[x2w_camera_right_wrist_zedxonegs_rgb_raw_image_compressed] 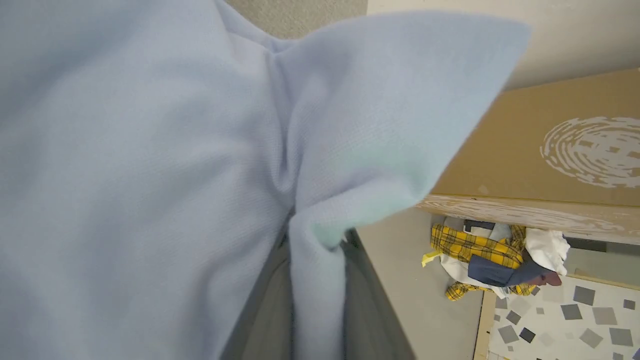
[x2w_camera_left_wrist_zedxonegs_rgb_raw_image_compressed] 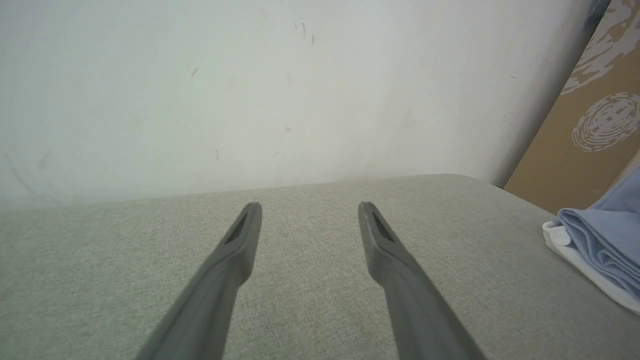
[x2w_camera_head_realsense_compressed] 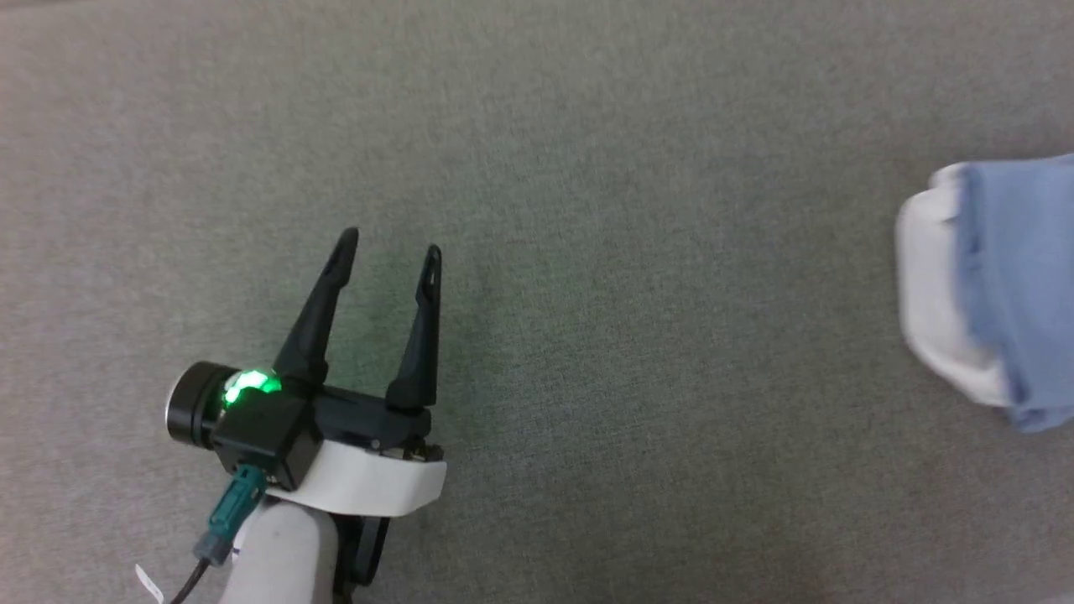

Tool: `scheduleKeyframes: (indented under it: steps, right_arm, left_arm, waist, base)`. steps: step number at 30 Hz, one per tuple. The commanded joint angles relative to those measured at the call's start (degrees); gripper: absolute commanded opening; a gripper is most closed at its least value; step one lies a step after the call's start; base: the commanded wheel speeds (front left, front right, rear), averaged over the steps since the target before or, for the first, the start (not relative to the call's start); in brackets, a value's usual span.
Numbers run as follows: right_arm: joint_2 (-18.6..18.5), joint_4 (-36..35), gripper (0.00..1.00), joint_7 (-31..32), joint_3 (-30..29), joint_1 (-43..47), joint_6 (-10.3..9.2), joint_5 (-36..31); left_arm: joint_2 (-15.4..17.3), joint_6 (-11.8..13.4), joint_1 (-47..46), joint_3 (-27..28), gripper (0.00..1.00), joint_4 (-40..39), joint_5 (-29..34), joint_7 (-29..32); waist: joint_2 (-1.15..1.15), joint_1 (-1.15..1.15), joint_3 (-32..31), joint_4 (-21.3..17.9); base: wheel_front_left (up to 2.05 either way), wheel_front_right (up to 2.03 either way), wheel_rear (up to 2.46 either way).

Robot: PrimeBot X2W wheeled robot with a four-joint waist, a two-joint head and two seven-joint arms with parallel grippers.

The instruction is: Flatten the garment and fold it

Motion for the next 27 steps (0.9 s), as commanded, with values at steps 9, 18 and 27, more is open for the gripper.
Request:
scheduleKeyframes:
  steps: [9,18,27]
  right_arm:
    - [0.73,12.01,0.0,-9.24,-13.69,1.33,-0.13,-5.72]
    - [4.41,15.04,1.0,-13.4,-20.77,0.61,-0.13,-8.62]
    - [5.71,10.03,1.0,-16.55,-22.96,0.13,-0.13,-10.29]
  left_arm:
    - [0.29,-1.06,-2.89,0.49,1.0,-0.69,0.52,-0.27]
    - [0.15,-1.35,-3.06,1.1,1.0,-0.1,0.3,-0.27]
    - [-0.23,-1.05,-1.21,1.58,1.0,2.0,-1.38,-0.27]
  waist:
    - [0.0,-0.02,8.35,2.12]
    - [0.0,-0.02,7.54,2.71]
    - [0.0,-0.02,-1.06,2.88]
  base:
    - [0.0,0.0,0.0]
    - [0.0,0.0,0.0]
    - [0.0,0.0,0.0]
